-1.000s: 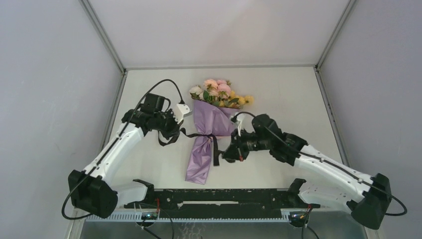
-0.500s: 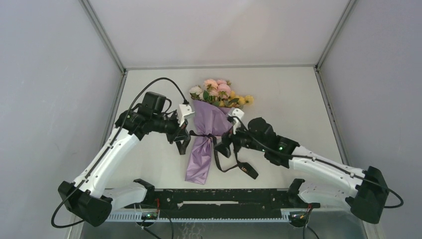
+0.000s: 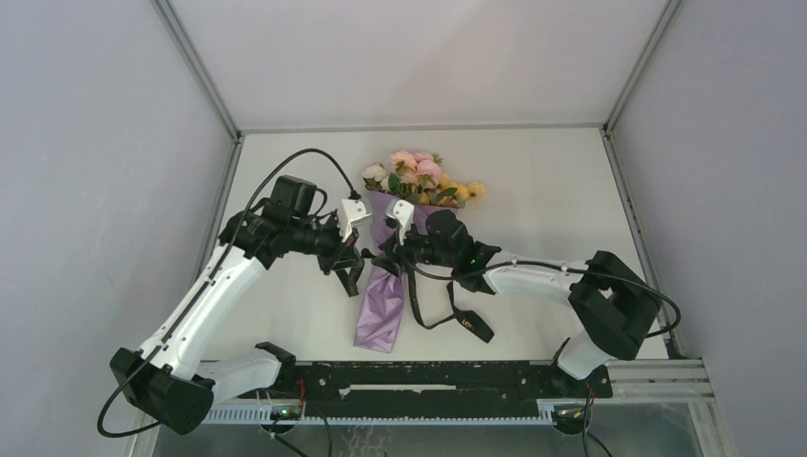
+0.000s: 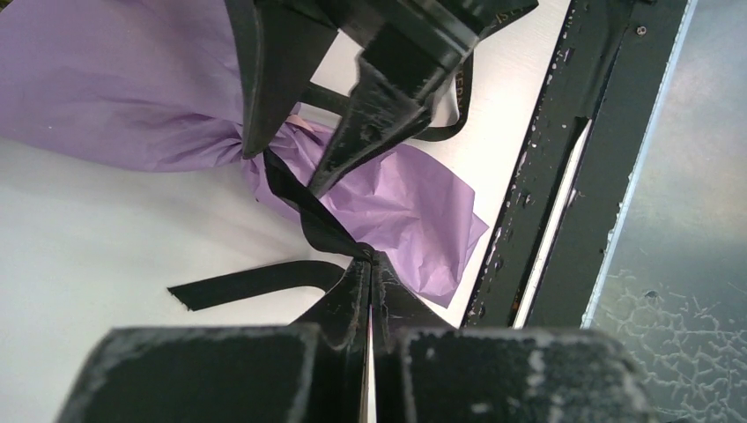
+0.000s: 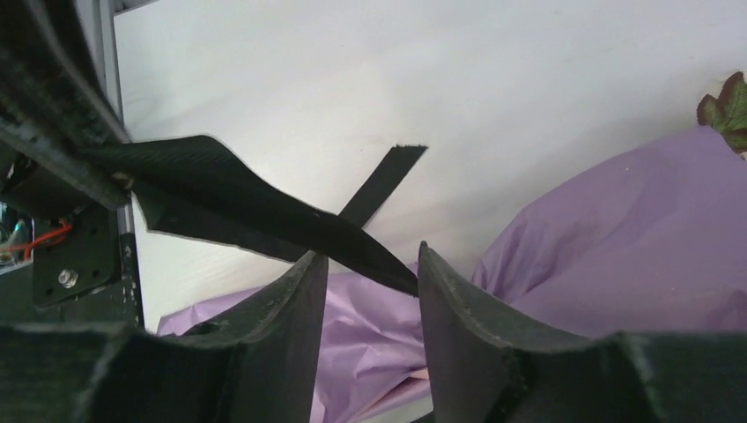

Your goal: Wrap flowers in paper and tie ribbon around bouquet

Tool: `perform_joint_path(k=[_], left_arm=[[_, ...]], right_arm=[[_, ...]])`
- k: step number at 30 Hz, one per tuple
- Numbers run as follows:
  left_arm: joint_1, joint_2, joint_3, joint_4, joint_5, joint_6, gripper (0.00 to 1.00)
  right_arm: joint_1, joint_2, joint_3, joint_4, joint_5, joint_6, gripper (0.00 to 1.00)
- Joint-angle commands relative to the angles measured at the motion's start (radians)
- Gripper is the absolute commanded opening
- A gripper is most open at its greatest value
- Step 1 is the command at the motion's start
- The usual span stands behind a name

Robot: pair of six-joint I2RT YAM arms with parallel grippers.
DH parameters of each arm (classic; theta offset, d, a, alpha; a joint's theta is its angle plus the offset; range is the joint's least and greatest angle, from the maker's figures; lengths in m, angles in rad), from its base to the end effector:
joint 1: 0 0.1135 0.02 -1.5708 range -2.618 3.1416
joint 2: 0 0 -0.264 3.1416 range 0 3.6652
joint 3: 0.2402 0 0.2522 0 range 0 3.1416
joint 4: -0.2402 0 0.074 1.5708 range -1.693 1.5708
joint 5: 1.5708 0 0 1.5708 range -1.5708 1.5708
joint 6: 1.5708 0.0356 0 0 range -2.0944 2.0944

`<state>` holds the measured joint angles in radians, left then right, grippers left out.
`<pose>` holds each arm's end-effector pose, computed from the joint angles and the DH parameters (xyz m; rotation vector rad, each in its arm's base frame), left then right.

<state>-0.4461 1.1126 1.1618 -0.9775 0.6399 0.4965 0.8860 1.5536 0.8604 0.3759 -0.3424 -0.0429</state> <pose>0.1770 -0.1082 0.3401 1.3158 2.0034 -0.7691 0.2086 0.2743 0.2335 -1.0945 1.6383 0.8877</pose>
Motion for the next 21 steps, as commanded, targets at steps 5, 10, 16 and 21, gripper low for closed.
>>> perform_joint_path(k=[5, 10, 16, 21], left_arm=[[-0.004, -0.016, 0.015, 0.010, 0.029, 0.015, 0.00], [-0.003, -0.022, -0.023, 0.049, 0.020, 0.003, 0.00], [-0.003, -0.069, -0.201, 0.215, -0.231, -0.118, 0.53], [-0.003, -0.150, -0.299, 0.122, -0.327, -0.091, 0.57]], right_arm=[[-0.013, 0.071, 0.062, 0.176, 0.002, 0.077, 0.20], [-0.022, 0.073, 0.066, 0.181, 0.011, 0.129, 0.00], [-0.048, 0.064, 0.066, 0.156, 0.005, 0.237, 0.00], [-0.046, 0.068, 0.066, 0.136, -0.011, 0.321, 0.00]])
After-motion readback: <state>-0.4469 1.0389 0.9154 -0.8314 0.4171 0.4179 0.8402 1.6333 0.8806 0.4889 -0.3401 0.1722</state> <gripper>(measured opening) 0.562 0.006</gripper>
